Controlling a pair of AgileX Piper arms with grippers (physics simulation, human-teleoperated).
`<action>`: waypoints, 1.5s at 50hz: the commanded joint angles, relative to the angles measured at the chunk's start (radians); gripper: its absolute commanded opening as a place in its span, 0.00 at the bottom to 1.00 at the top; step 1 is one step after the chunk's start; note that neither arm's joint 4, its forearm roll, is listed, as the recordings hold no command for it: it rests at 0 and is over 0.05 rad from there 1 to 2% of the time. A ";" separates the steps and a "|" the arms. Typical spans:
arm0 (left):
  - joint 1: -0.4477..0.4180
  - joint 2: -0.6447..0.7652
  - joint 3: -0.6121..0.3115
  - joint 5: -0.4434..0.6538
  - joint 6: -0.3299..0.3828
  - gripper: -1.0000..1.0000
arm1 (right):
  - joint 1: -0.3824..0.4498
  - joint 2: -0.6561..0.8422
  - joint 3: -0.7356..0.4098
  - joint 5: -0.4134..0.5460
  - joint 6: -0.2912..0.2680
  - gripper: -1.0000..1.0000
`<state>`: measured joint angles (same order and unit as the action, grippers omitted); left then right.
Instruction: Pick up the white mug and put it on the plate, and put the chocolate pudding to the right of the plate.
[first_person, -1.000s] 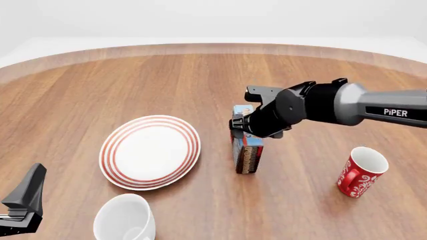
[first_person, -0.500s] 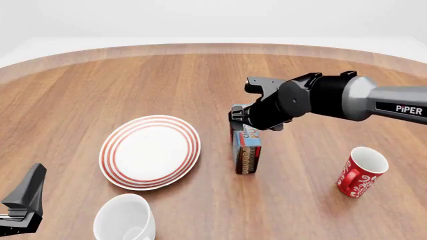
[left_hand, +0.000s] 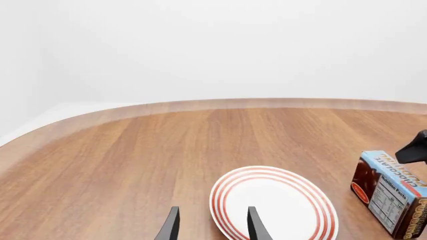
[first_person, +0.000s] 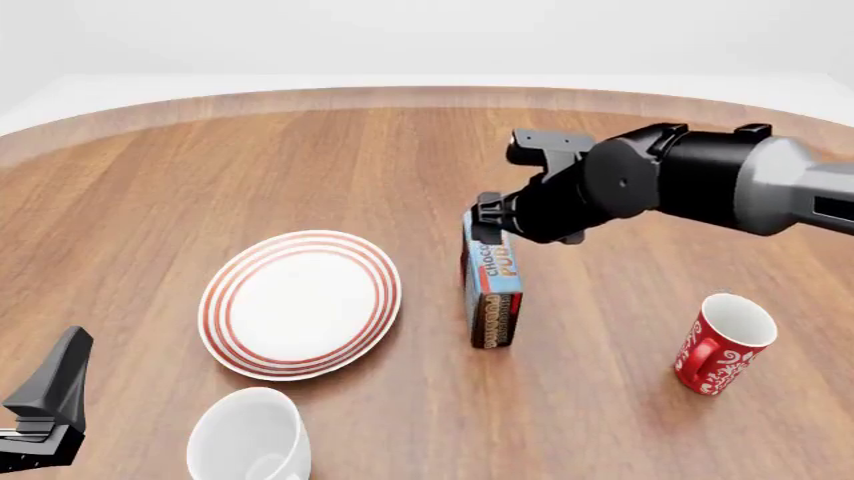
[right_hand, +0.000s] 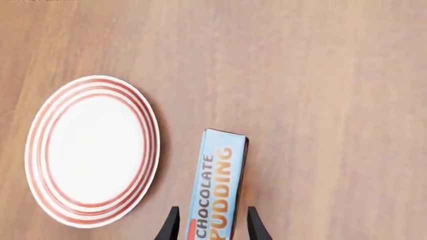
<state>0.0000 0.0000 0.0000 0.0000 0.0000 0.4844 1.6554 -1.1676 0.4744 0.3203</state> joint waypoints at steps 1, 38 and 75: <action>0.000 0.000 0.000 0.000 0.000 1.00 | 0.002 -0.060 0.032 0.002 0.001 1.00; 0.000 0.000 0.000 0.000 0.000 1.00 | 0.023 -0.260 0.232 -0.068 -0.004 1.00; 0.000 0.000 0.000 0.000 0.000 1.00 | 0.119 -0.535 0.480 -0.181 0.030 1.00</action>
<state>0.0000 0.0000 0.0000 0.0000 0.0000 0.5787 1.1995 -0.7471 0.3171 0.3528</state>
